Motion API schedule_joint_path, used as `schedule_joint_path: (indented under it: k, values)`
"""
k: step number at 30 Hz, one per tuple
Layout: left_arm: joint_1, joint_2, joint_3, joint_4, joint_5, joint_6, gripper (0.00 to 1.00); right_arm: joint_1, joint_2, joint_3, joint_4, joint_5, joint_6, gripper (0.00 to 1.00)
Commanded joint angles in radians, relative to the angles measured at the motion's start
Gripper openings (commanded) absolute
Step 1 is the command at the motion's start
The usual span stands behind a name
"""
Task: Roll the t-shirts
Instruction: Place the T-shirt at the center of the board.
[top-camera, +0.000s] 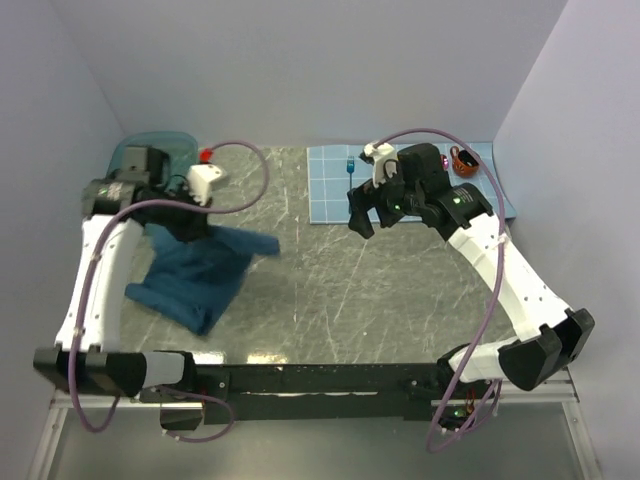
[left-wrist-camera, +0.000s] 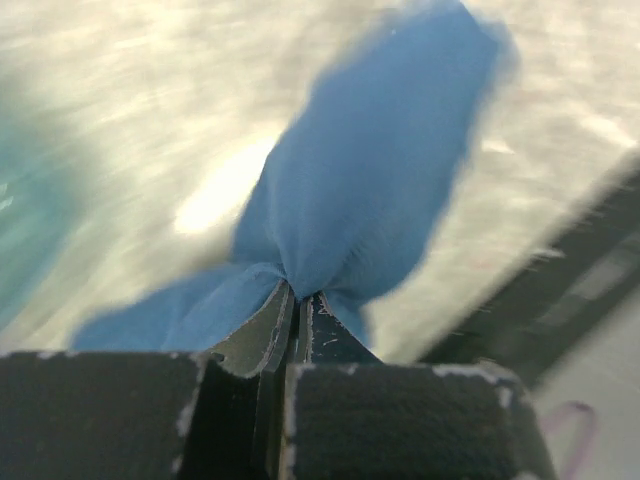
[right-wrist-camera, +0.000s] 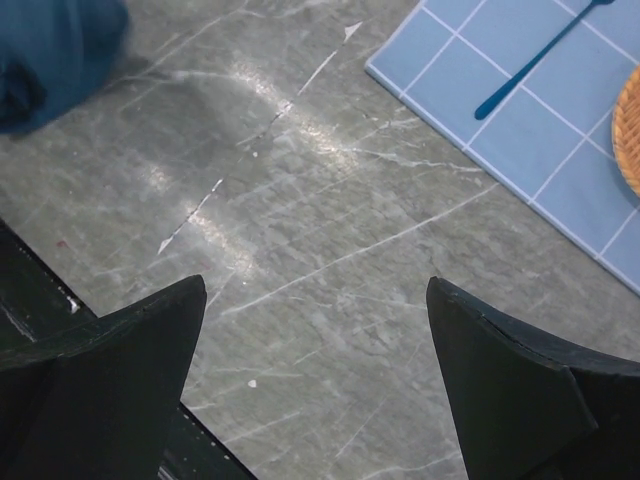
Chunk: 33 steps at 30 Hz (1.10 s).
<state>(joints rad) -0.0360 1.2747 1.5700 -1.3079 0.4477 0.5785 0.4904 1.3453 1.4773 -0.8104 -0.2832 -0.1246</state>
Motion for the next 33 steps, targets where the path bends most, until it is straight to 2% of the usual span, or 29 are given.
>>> schedule_joint_path:
  k: [1, 3, 5, 7, 9, 11, 13, 14, 15, 18, 19, 21, 23, 25, 26, 28, 33]
  values:
    - [-0.18, 0.112, -0.037, 0.051, 0.245, -0.159, 0.02, -0.022, -0.075, -0.018, -0.003, -0.022, -0.006, 1.0]
    - [-0.264, 0.164, -0.041, 0.149, 0.299, -0.253, 0.07, -0.074, -0.093, -0.035, -0.006, -0.031, -0.001, 1.0]
    - [-0.275, 0.222, 0.028, 0.177, 0.321, -0.31, 0.18, -0.117, -0.109, -0.058, -0.009, -0.051, 0.013, 1.0]
    - [-0.271, 0.282, 0.118, 0.254, 0.295, -0.409, 0.33, -0.18, -0.12, -0.072, -0.016, -0.074, 0.016, 1.0]
    - [-0.266, 0.298, 0.156, 0.33, 0.119, -0.489, 0.48, -0.19, -0.144, -0.094, -0.016, -0.079, 0.0, 1.0]
    - [-0.239, 0.305, 0.202, 0.371, -0.065, -0.522, 0.57, -0.164, -0.178, -0.118, -0.003, -0.099, -0.046, 0.98]
    - [-0.138, 0.295, 0.174, 0.366, -0.138, -0.551, 0.68, -0.104, -0.196, -0.14, 0.043, -0.073, -0.087, 0.98]
    - [-0.092, 0.282, 0.142, 0.36, -0.154, -0.56, 0.7, -0.031, -0.198, -0.152, 0.056, -0.035, -0.105, 0.98]
    - [0.006, 0.252, 0.101, 0.355, -0.156, -0.562, 0.72, 0.014, -0.192, -0.153, 0.075, -0.021, -0.125, 0.97]
    - [0.137, 0.145, -0.106, 0.338, -0.174, -0.517, 0.72, 0.17, -0.121, -0.149, 0.131, 0.065, -0.21, 0.95]
    - [0.149, 0.108, -0.22, 0.346, -0.194, -0.487, 0.71, 0.207, -0.062, -0.146, 0.146, 0.096, -0.257, 0.95]
    - [0.162, -0.005, -0.322, 0.386, -0.24, -0.467, 0.71, 0.282, 0.003, -0.137, 0.232, 0.131, -0.289, 0.93]
    - [0.162, -0.067, -0.421, 0.407, -0.26, -0.47, 0.71, 0.298, 0.116, -0.095, 0.289, 0.104, -0.296, 0.9]
    - [0.163, -0.124, -0.464, 0.404, -0.283, -0.492, 0.71, 0.312, 0.263, -0.037, 0.304, 0.067, -0.302, 0.84]
    - [0.168, -0.138, -0.475, 0.409, -0.291, -0.49, 0.71, 0.318, 0.306, 0.027, 0.295, 0.059, -0.314, 0.78]
    - [0.173, -0.182, -0.484, 0.423, -0.342, -0.506, 0.72, 0.335, 0.409, 0.073, 0.267, 0.049, -0.358, 0.75]
    - [0.174, -0.196, -0.489, 0.426, -0.392, -0.517, 0.72, 0.361, 0.502, 0.123, 0.225, 0.059, -0.486, 0.75]
